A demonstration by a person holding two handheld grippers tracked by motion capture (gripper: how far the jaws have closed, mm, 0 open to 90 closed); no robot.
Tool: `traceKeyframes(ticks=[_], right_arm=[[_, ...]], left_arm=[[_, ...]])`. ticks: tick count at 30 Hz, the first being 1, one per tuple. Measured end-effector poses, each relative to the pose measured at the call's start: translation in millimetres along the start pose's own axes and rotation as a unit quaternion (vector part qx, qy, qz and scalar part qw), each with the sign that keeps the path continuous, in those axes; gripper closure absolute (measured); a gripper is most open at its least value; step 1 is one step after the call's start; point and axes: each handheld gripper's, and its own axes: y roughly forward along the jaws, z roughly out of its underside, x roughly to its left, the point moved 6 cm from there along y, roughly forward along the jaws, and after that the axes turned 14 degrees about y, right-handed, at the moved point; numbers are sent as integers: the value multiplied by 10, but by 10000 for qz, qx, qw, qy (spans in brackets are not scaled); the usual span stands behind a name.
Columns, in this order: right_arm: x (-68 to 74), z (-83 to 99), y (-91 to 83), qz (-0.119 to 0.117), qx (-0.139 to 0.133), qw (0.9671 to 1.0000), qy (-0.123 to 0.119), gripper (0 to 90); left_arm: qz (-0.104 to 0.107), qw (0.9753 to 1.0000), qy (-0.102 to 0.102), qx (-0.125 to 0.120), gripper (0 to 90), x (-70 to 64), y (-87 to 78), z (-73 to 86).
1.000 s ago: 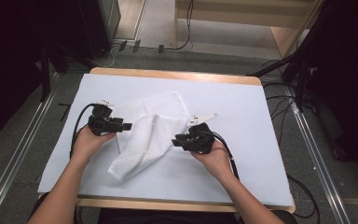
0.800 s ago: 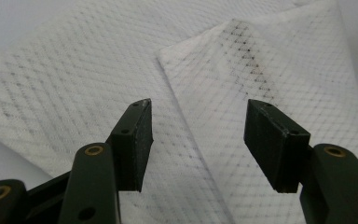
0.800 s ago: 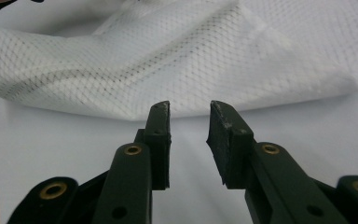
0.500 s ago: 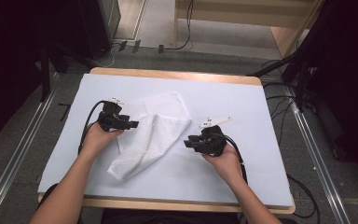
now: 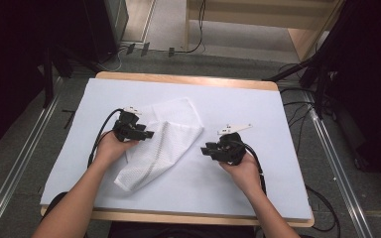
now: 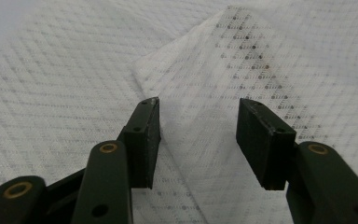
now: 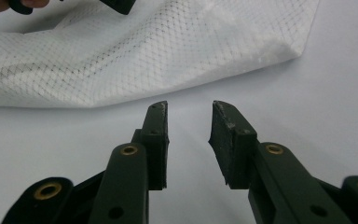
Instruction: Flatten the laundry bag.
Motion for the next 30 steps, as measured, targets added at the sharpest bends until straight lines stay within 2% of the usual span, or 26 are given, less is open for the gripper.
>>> traceKeyframes(ticks=[2, 4, 10, 13, 15, 16, 21, 24, 26, 27, 29, 30], right_arm=[[-5, -3, 0, 12, -2, 10000, 18, 688], [-13, -5, -1, 22, 0, 10000, 11, 687], [-25, -9, -2, 54, -3, 10000, 17, 687], [-33, -14, -4, 56, -10, 10000, 28, 687], [-45, -17, -4, 76, -10, 10000, 23, 686], [-50, -17, -3, 73, -7, 10000, 28, 687], [-68, -21, 3, 100, -26, 9999, 57, 687], [-72, -23, -1, 95, -29, 9999, 66, 687], [-73, -23, -2, 93, -28, 9999, 63, 687], [-77, -27, -4, 91, -38, 9999, 59, 687], [-78, -28, -4, 90, -37, 9999, 57, 687], [-81, -29, -5, 86, -33, 9999, 58, 687]], left_arm=[[-168, 9998, 106, 10, 556, -12, 3, 9], [-225, 9997, 60, -22, 587, -7, 3, 15], [-265, 9996, -6, -48, 692, -1, 0, 24], [-176, 9998, -67, -42, 799, -22, 2, 20], [-7, 9999, -142, -53, 875, -40, 8, 17], [-12, 9999, -164, -39, 896, -47, 11, 14], [-31, 9999, -133, 41, 900, -56, 11, 0], [136, 9994, -308, 84, 900, -62, 4, -12], [162, 9995, -269, 101, 900, -68, 0, -18], [152, 9996, -217, 86, 900, -82, -24, -44], [167, 9995, -270, 8, 900, -92, -42, -68], [202, 9994, -270, -120, 900, -110, -99, -120]])
